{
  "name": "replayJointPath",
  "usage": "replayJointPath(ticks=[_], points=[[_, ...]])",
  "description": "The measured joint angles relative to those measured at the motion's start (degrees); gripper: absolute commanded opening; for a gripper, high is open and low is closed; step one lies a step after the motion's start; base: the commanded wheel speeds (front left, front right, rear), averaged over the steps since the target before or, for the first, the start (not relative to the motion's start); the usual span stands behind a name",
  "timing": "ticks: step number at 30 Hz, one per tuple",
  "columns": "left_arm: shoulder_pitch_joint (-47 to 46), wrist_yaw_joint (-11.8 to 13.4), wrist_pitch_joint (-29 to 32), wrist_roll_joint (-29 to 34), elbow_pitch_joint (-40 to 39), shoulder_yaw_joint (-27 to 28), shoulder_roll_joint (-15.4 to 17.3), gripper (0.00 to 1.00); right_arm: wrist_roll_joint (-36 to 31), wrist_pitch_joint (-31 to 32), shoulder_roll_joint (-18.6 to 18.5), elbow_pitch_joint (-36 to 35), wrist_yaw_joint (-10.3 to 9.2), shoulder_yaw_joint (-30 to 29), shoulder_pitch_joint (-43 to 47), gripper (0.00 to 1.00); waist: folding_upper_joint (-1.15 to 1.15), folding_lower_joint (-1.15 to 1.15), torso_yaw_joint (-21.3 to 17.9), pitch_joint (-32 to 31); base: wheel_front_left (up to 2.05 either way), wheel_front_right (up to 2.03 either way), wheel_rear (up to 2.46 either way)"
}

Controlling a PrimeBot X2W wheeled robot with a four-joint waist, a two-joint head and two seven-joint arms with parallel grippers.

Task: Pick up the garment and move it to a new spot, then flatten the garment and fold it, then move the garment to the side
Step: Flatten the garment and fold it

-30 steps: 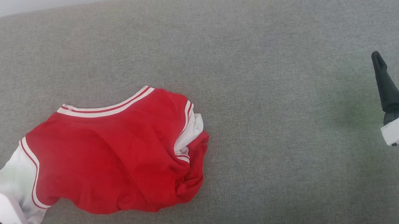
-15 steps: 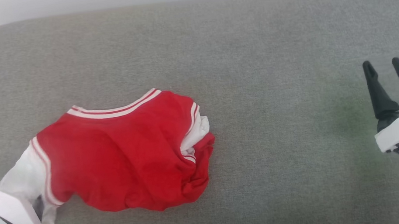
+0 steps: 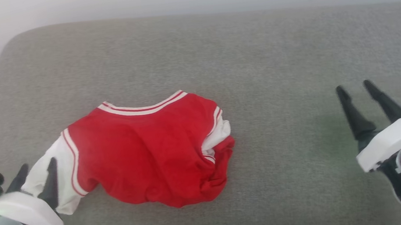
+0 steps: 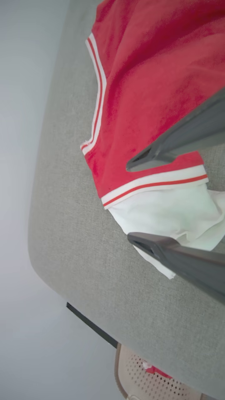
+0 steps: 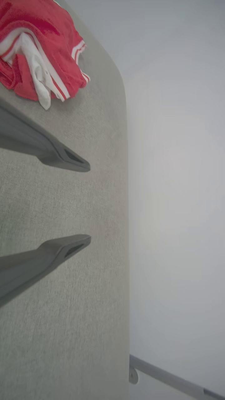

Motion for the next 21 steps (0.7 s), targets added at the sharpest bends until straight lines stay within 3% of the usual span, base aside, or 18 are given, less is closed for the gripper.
replayJointPath(ticks=[10,21], points=[[2.6,-1.7,-15.1,2.4,-2.4,-1.7,-5.5,1.0,2.3,4.3,-1.9,-0.1,-0.01,7.8,0.2,1.0,0.0,0.0,4.9,-1.5,0.0,0.0,0.0],[3.4,-3.5,-23.2,2.9,0.4,-5.0,-10.5,1.0,6.6,13.9,-6.5,-0.1,0.0,17.2,-2.7,1.0,0.0,0.0,10.9,-1.1,0.0,0.0,0.0]])
